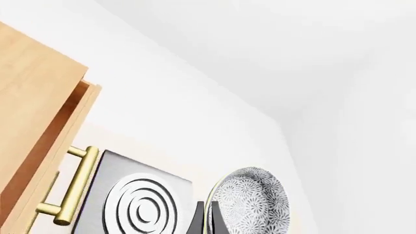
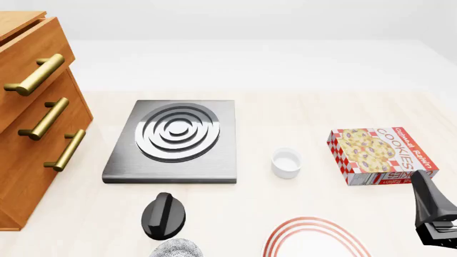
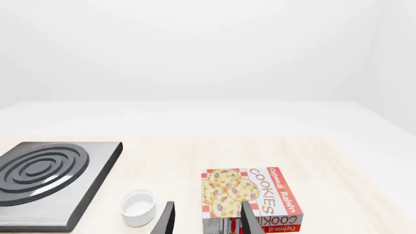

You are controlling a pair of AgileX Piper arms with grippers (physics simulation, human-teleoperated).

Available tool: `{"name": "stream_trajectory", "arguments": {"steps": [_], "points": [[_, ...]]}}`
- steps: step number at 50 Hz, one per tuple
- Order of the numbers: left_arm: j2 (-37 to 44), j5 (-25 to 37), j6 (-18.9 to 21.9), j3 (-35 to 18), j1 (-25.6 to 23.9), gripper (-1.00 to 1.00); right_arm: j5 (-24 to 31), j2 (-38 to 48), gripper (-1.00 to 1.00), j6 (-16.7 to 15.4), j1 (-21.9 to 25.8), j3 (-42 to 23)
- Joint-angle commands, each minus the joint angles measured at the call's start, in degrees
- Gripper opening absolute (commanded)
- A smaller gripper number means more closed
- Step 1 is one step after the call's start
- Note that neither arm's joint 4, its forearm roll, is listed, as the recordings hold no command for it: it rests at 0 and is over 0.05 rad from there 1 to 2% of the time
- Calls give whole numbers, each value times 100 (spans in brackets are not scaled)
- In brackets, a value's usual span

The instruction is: Pick the akita bowl on the wooden cabinet and place it on the plate.

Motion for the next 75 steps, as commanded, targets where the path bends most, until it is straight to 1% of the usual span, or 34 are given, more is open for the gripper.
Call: {"name": "stream_trajectory", "arguments": {"steps": [1, 25, 44, 58, 64, 75], "points": [[-98, 107, 143, 1, -330, -100, 0, 0, 100, -1, 0, 0], [-23, 292, 446, -42, -1055, -100, 0, -1, 100, 1, 0, 0], [145, 283, 607, 98, -1620, -100, 0, 0, 100, -1, 1, 0], [243, 249, 691, 104, -1793, -100, 0, 0, 100, 0, 0, 0], [268, 196, 683, 184, -1866, -100, 0, 0, 100, 1, -2, 0], [450, 22, 652, 384, -2149, -100, 0, 0, 100, 0, 1, 0]]}}
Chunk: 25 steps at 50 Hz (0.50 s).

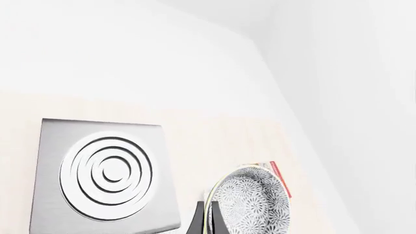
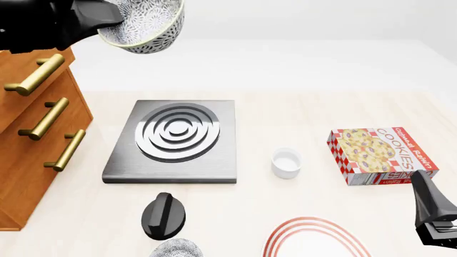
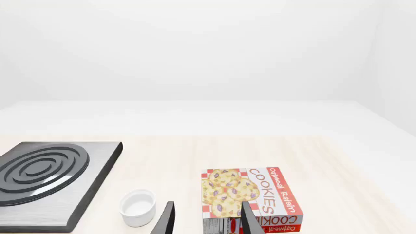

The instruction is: Pick the akita bowl on the wooden cabinet and place it on the plate.

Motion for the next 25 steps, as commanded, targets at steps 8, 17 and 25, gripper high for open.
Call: {"name": "stream_trajectory", "arguments": {"steps": [8, 17, 25], "points": [[147, -103, 88, 132, -457, -100, 0, -1, 100, 0, 0, 0], [155, -63, 112, 175, -654, -100, 0, 0, 100, 0, 0, 0], [170, -46, 126, 191, -790, -100, 0, 0, 100, 0, 1, 0]]}}
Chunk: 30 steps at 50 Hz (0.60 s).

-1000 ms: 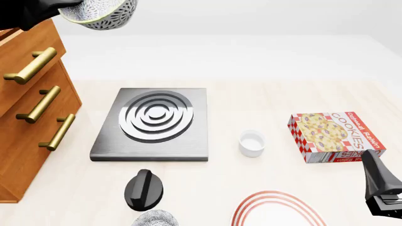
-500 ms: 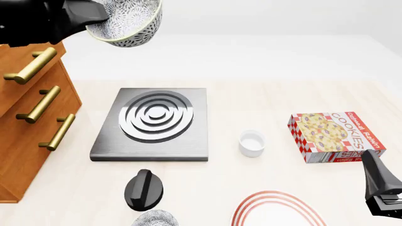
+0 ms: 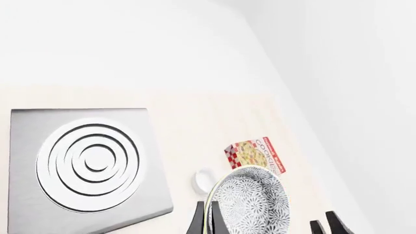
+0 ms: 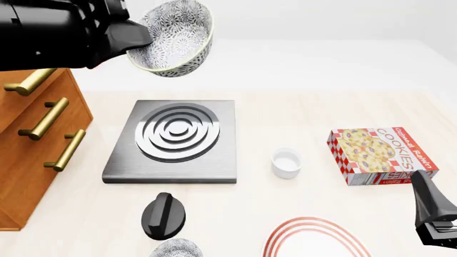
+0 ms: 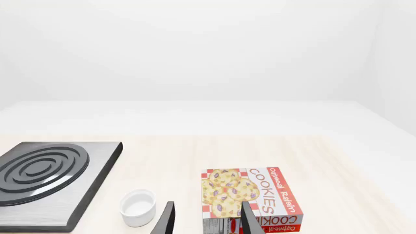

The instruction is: Pick the akita bowl on the wooden cabinet and place it on the plate.

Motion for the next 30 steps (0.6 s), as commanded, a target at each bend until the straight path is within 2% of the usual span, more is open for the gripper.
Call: {"name": "stream_trajectory", "arguments": {"steps": [1, 30], "points": [[21, 8, 55, 4, -251, -100, 0, 1, 100, 0, 0, 0], [233, -163, -194, 247, -1091, -100, 0, 0, 100, -1, 0, 0]]}}
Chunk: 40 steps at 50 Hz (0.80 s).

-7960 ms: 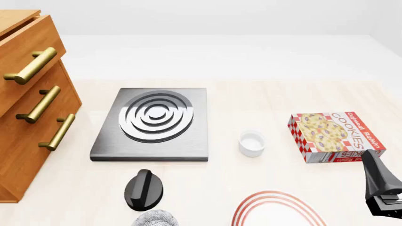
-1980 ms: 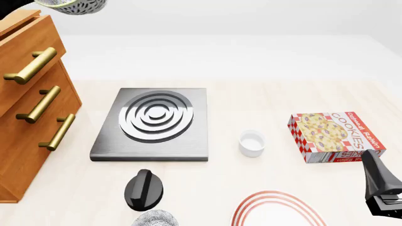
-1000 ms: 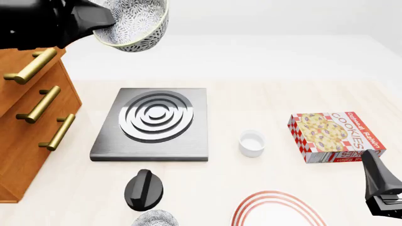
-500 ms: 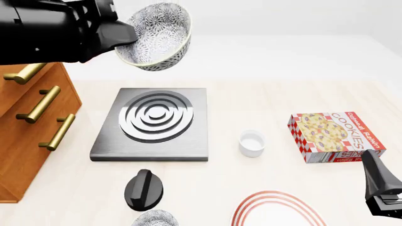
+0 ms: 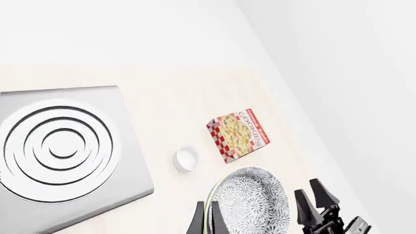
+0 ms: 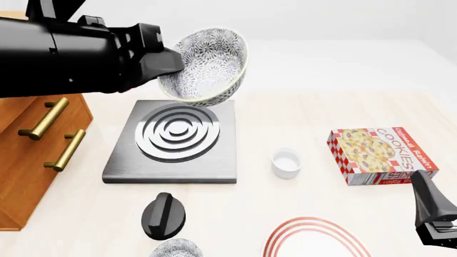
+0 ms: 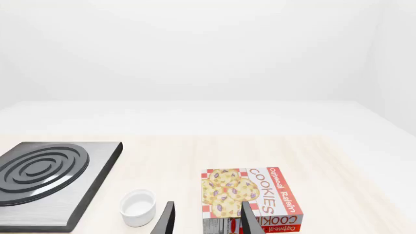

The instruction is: Pick the akita bowl on the wooden cabinet and place it on the plate.

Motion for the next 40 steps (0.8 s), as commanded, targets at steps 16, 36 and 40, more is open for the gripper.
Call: {"name": "stream_trajectory", "arguments": {"steps": [16, 36, 40], "points": [[412, -298, -250, 115, -678, -100, 0, 1, 100, 1, -1, 0], [768, -541, -431, 155, -1148, -100, 0, -1, 100, 1, 0, 0], [813, -584, -493, 213, -1202, -100, 0, -1, 100, 0, 0, 0]]}}
